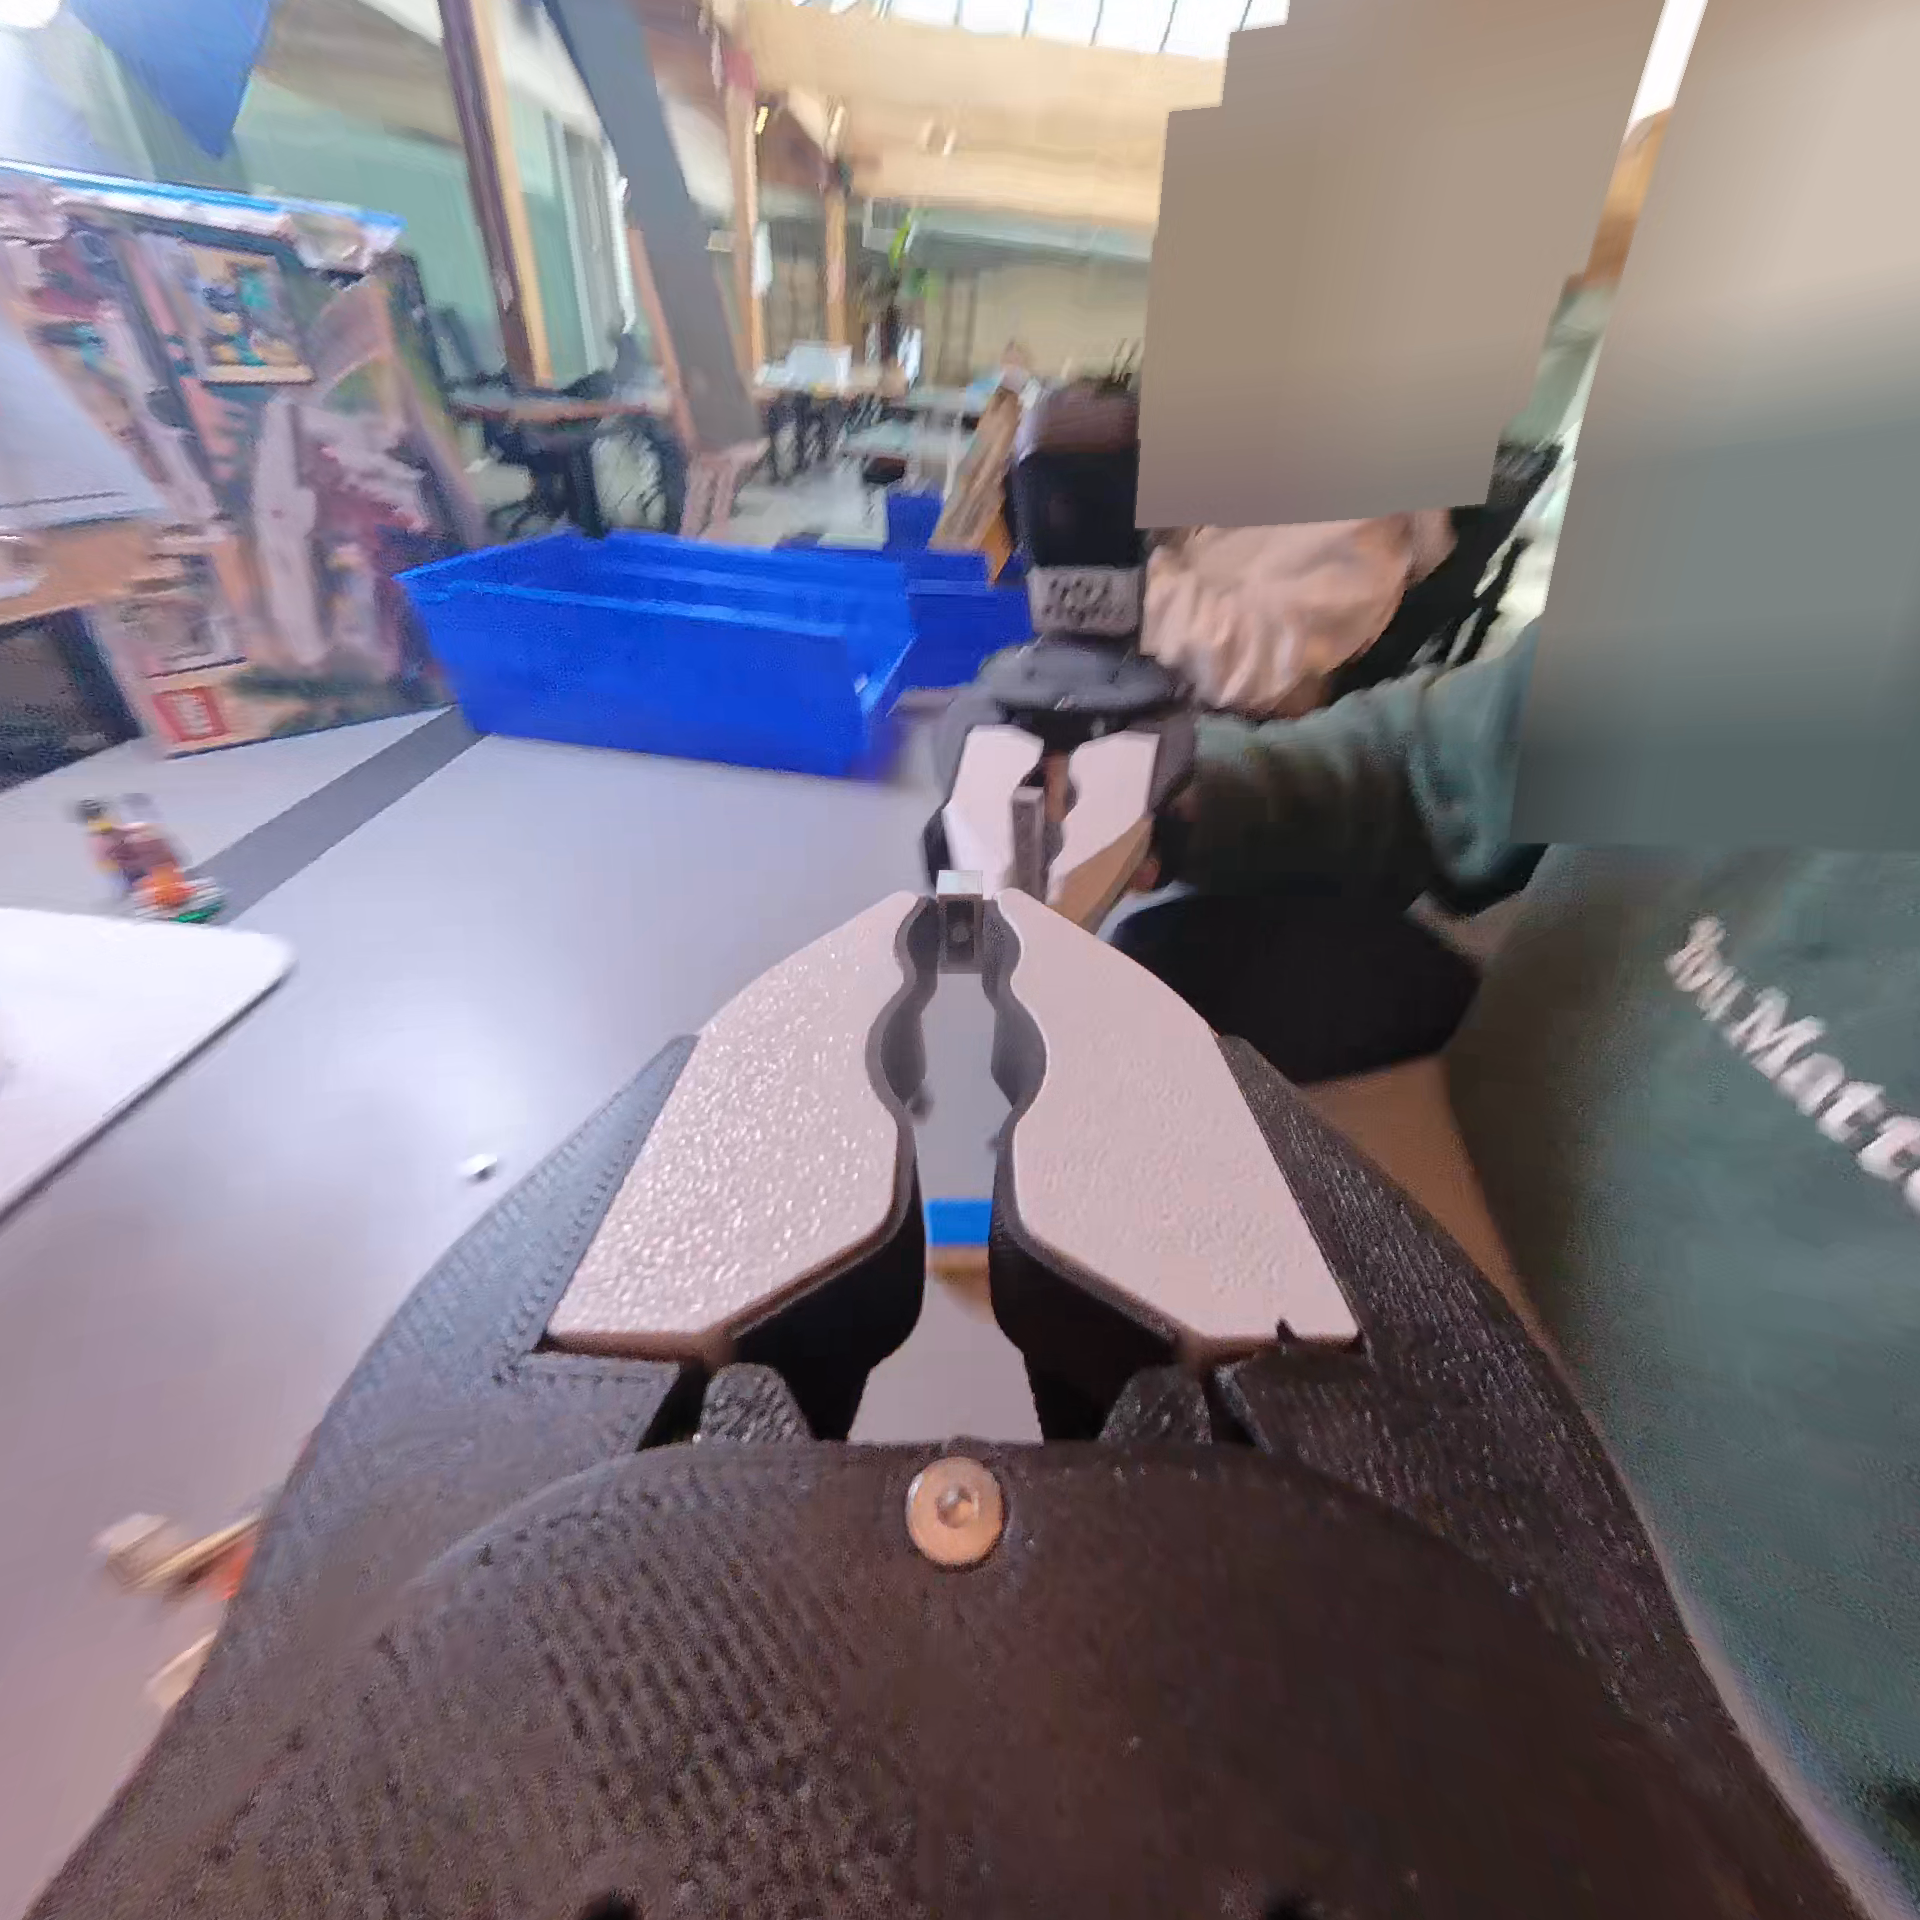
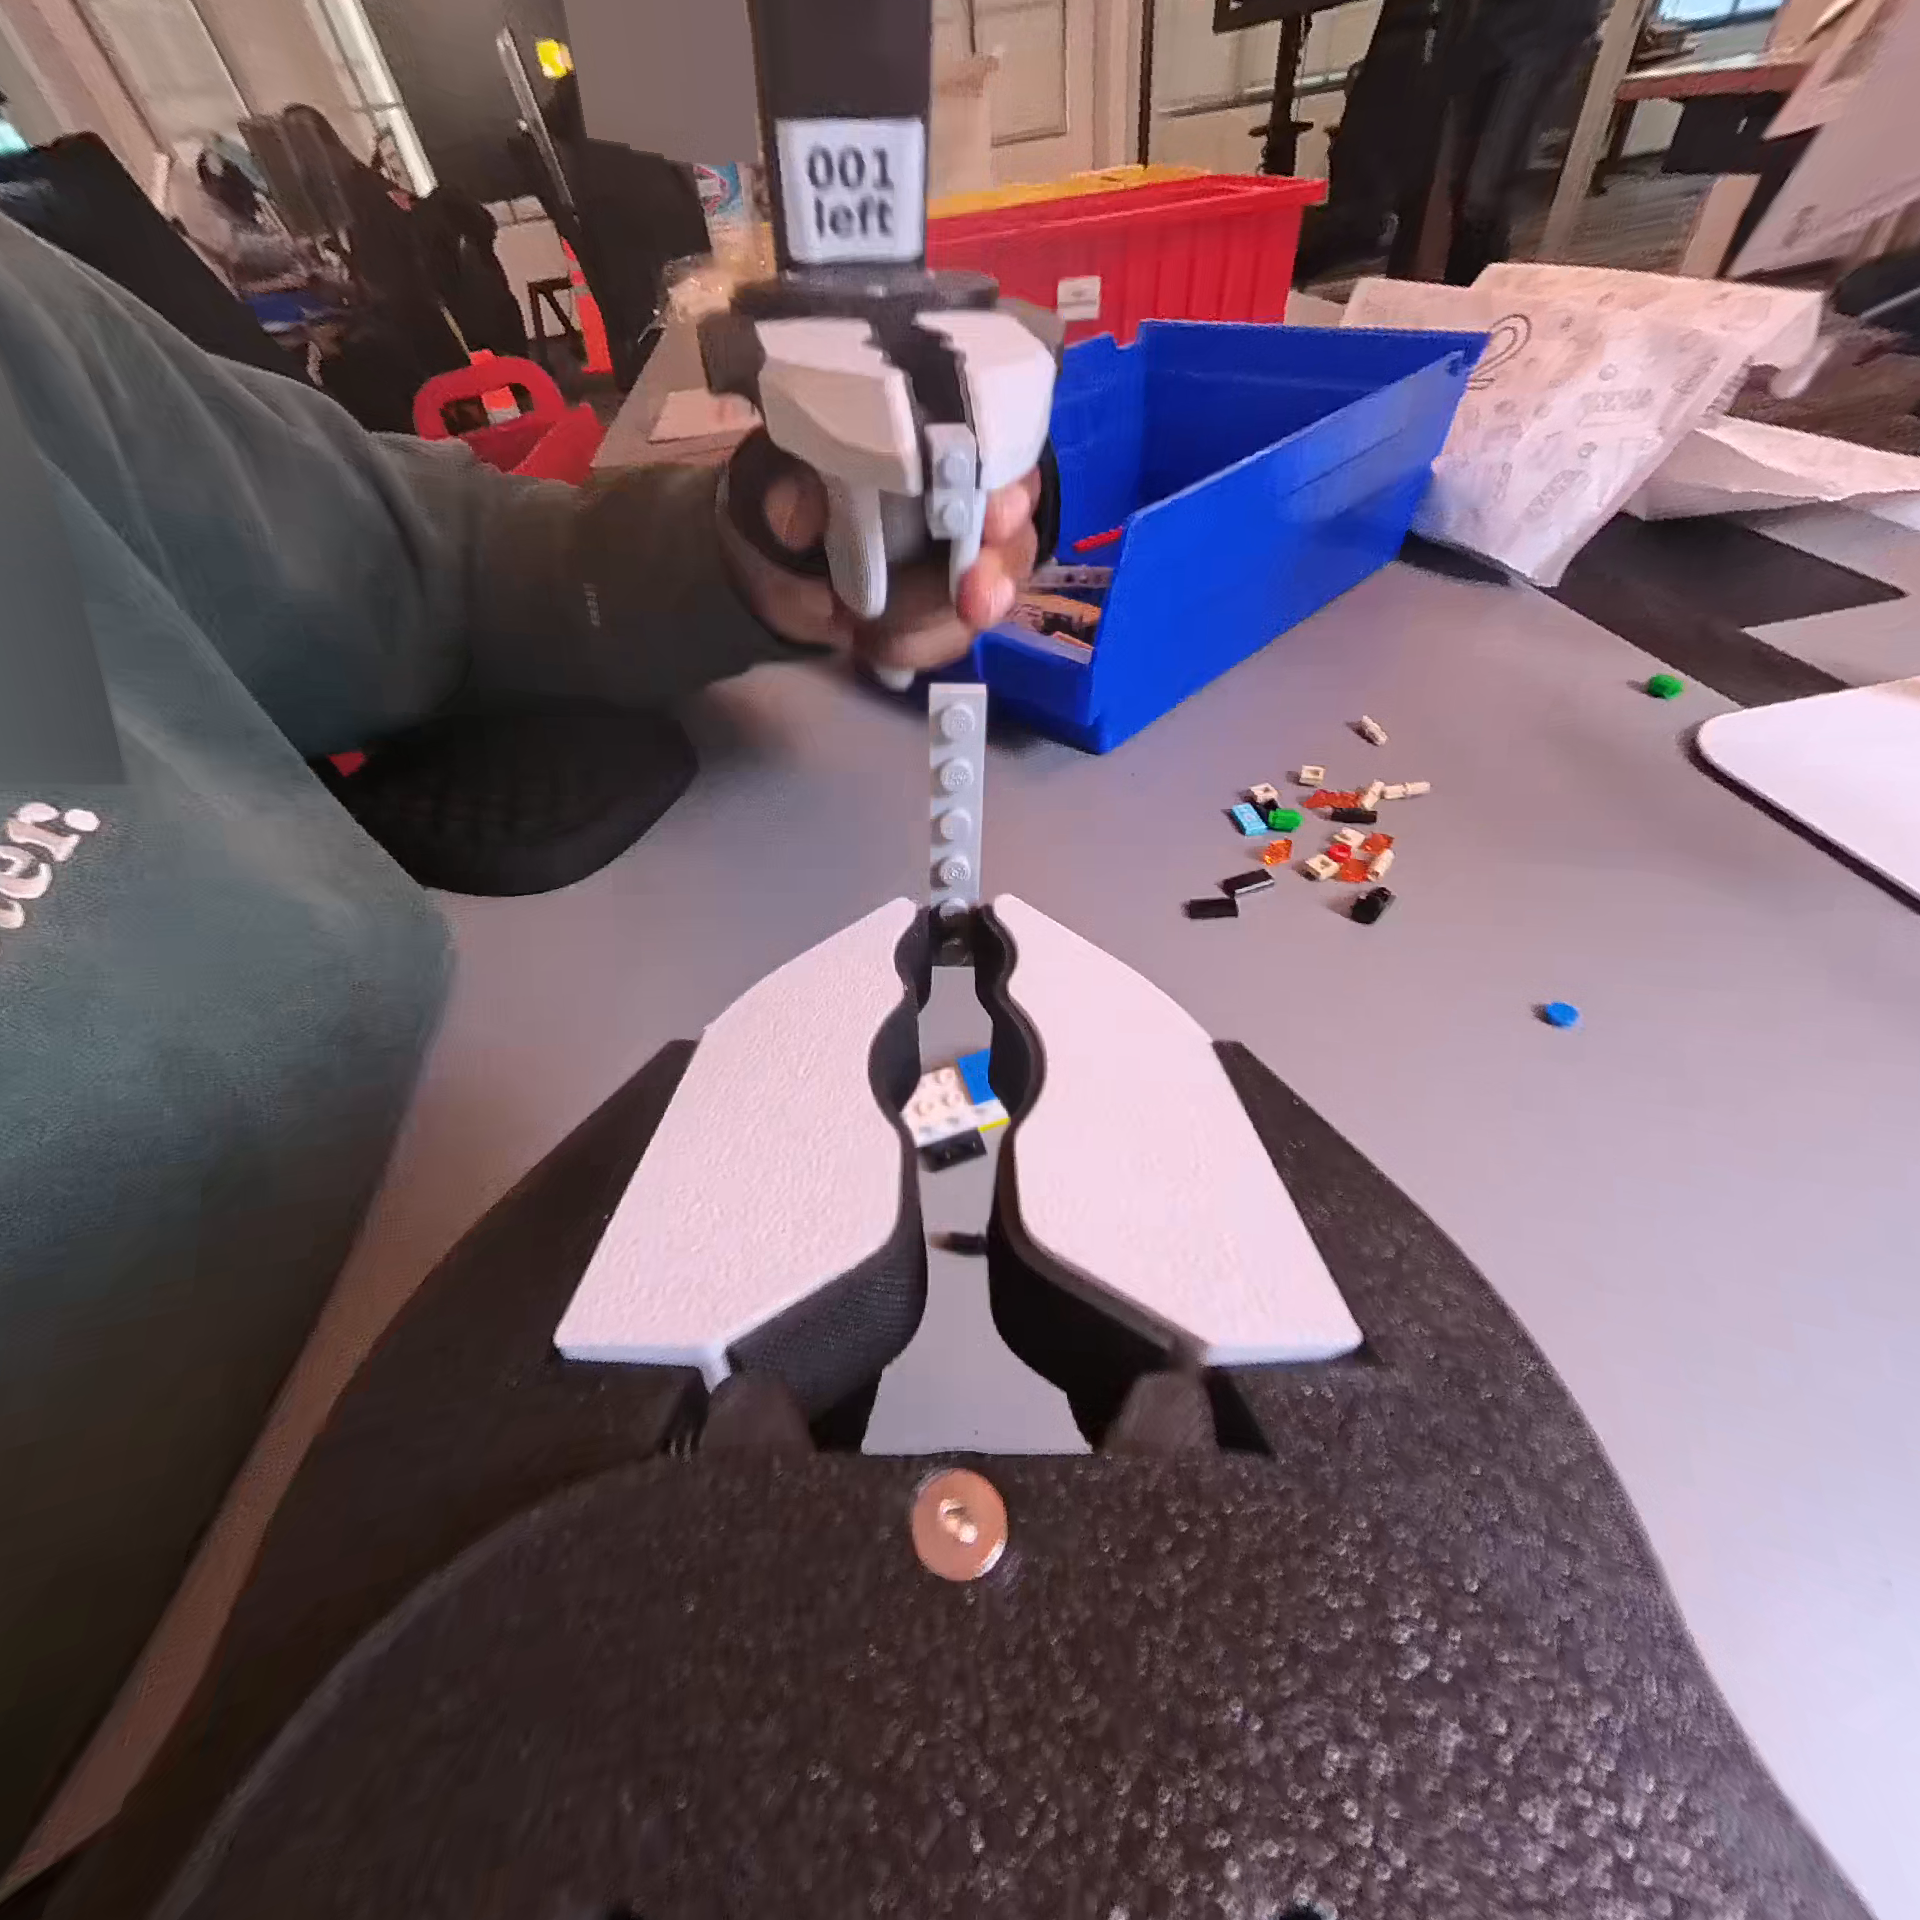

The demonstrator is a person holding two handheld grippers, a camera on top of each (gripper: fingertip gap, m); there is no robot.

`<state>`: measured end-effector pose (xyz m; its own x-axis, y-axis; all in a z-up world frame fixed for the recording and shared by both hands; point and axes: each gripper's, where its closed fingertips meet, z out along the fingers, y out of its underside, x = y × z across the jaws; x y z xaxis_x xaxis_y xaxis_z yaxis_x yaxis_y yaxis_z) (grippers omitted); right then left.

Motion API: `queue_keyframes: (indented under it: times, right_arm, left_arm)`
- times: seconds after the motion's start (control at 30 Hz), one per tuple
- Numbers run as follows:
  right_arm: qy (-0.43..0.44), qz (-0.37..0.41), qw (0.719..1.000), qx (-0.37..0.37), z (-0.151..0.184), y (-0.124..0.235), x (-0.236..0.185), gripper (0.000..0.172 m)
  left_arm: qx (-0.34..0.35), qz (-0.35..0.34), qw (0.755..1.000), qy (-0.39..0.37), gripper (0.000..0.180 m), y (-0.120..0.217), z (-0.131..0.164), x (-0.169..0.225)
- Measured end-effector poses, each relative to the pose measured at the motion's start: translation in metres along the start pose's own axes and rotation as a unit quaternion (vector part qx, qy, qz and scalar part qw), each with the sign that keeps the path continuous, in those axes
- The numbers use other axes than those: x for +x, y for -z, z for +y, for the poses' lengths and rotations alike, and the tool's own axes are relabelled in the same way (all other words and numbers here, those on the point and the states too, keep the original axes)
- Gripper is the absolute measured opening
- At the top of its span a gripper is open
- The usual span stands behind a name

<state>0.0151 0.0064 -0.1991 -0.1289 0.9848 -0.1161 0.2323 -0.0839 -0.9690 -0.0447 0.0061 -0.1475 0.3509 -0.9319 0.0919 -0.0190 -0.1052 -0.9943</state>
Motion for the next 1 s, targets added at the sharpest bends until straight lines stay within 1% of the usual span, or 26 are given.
queue_keyframes:
  times: [0.03, 0.07, 0.13, 0.17, 0.2, 0.27, 0.3, 0.33, 0.4, 0.43, 0.53, 0.57, 0.63, 0.67, 0.73, 0.8, 0.87, 0.9, 0.97, 1.0]
  right_arm:
    - [-0.004, 0.001, 1.0, 0.0, 0.0, 0.003, 0.002, 0.008]
    - [-0.004, 0.003, 1.0, -0.002, -0.001, 0.005, 0.004, 0.008]
    - [-0.005, 0.005, 1.0, -0.014, 0.001, 0.004, 0.006, 0.008]
    - [-0.008, 0.003, 1.0, -0.022, 0.004, 0.003, 0.006, 0.008]
    - [-0.013, -0.001, 1.0, -0.028, 0.008, 0.001, 0.006, 0.008]
    - [-0.027, -0.009, 0.999, -0.039, 0.014, -0.003, 0.004, 0.008]
    - [-0.028, -0.009, 0.998, -0.046, 0.017, -0.005, 0.004, 0.008]
    - [-0.026, -0.007, 0.998, -0.052, 0.019, -0.007, 0.004, 0.008]
    - [-0.02, -0.001, 0.998, -0.061, 0.022, -0.009, 0.003, 0.008]
    - [-0.017, 0.004, 0.998, -0.067, 0.023, -0.009, 0.004, 0.008]
    - [-0.009, 0.009, 0.997, -0.076, 0.026, -0.012, 0.002, 0.008]
    - [-0.007, 0.011, 0.997, -0.079, 0.027, -0.013, 0.002, 0.008]
    - [0.004, 0.014, 0.996, -0.087, 0.028, -0.016, 0.0, 0.008]
    - [0.011, 0.013, 0.996, -0.092, 0.029, -0.018, -0.003, 0.008]
    - [0.03, 0.009, 0.994, -0.101, 0.03, -0.023, -0.01, 0.008]
    - [0.05, 0.005, 0.993, -0.111, 0.032, -0.028, -0.017, 0.008]
    - [0.064, 0.002, 0.991, -0.12, 0.035, -0.032, -0.023, 0.008]
    - [0.069, 0.001, 0.99, -0.123, 0.036, -0.032, -0.024, 0.008]
    - [0.079, 0.001, 0.988, -0.131, 0.038, -0.032, -0.027, 0.008]
    - [0.085, 0.002, 0.988, -0.133, 0.039, -0.032, -0.027, 0.008]
  left_arm:
    - [-0.048, -0.031, 0.998, -0.036, 0.008, 0.01, 0.003, -0.009]
    - [-0.118, -0.066, 0.989, -0.067, 0.008, 0.023, 0.009, -0.019]
    - [-0.254, -0.148, 0.951, -0.092, 0.008, 0.063, 0.021, -0.047]
    - [-0.303, -0.183, 0.931, -0.091, 0.009, 0.086, 0.026, -0.058]
    - [-0.345, -0.203, 0.913, -0.078, 0.008, 0.107, 0.032, -0.064]
    - [-0.384, -0.245, 0.889, -0.055, 0.009, 0.139, 0.04, -0.077]
    - [-0.393, -0.258, 0.882, -0.041, 0.013, 0.149, 0.044, -0.082]
    - [-0.403, -0.269, 0.874, -0.028, 0.021, 0.159, 0.049, -0.086]
    - [-0.429, -0.292, 0.855, -0.021, 0.03, 0.174, 0.058, -0.093]
    - [-0.431, -0.295, 0.853, -0.024, 0.034, 0.175, 0.059, -0.093]
    - [-0.418, -0.276, 0.865, -0.043, 0.039, 0.158, 0.056, -0.086]
    - [-0.403, -0.261, 0.876, -0.053, 0.04, 0.146, 0.053, -0.081]
    - [-0.343, -0.177, 0.921, -0.062, 0.037, 0.101, 0.044, -0.053]
    - [-0.315, -0.132, 0.937, -0.069, 0.037, 0.076, 0.042, -0.036]
    - [-0.274, -0.056, 0.956, -0.091, 0.037, 0.031, 0.043, -0.005]
    - [-0.254, 0.005, 0.962, -0.103, 0.035, -0.007, 0.051, 0.022]
    - [-0.26, 0.043, 0.958, -0.113, 0.032, -0.031, 0.064, 0.038]
    - [-0.267, 0.054, 0.955, -0.119, 0.027, -0.039, 0.071, 0.042]
    - [-0.259, 0.063, 0.955, -0.131, 0.009, -0.05, 0.074, 0.046]
    - [-0.253, 0.068, 0.956, -0.13, 0.008, -0.052, 0.074, 0.048]
